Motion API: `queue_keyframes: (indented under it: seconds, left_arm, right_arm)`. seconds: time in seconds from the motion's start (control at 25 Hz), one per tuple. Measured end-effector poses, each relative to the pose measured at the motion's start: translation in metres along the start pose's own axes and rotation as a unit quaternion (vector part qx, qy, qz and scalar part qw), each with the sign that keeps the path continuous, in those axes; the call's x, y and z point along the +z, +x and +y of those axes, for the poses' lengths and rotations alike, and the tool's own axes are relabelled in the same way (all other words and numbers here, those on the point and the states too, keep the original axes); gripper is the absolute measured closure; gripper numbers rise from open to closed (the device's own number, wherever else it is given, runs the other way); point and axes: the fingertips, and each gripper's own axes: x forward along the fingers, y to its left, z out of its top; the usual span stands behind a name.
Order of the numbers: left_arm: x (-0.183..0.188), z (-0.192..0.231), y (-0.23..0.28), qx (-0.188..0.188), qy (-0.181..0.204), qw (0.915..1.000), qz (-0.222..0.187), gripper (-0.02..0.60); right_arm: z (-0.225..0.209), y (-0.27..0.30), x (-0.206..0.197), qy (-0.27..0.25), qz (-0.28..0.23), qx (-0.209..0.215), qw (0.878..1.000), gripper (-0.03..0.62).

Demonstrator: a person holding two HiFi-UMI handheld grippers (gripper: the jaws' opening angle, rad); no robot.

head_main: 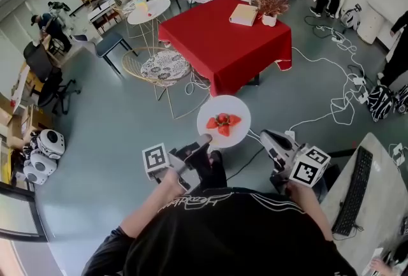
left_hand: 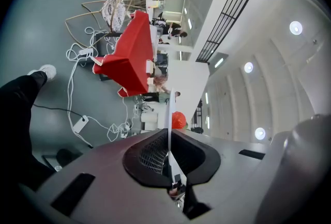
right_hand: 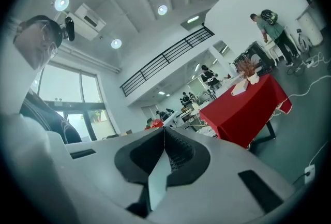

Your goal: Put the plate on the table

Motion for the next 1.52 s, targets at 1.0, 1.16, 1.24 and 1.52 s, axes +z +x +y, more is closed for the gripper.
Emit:
queue_keyframes:
  seconds: [1.0, 1.16, 1.24, 1.52]
  left_arm:
    - [0.292, 0.014, 0.176, 0.023, -0.04, 0.9971, 0.06, 0.561]
    - [0.344, 0.016, 0.209, 0.022, -0.042, 0.9966, 0.067, 0.561]
    - [0.368, 0.018, 0.221, 0.025, -0.042, 0.9965, 0.067, 0.561]
    - [0.411, 0.024, 0.252, 0.031, -0.037, 0.9961, 0.074, 0.561]
  right_arm:
    - [-0.191, 0.26, 0.095, 0.049, 0.016, -0.067, 0.996, 0.586]
    - [-0.228, 0.304, 0.117, 0.053, 0.014, -0.076, 0.996, 0.586]
    - [-0.245, 0.322, 0.125, 0.057, 0.007, -0.083, 0.995, 0.586]
    - [-0.276, 0.359, 0.141, 0.06, -0.005, -0.097, 0.993, 0.586]
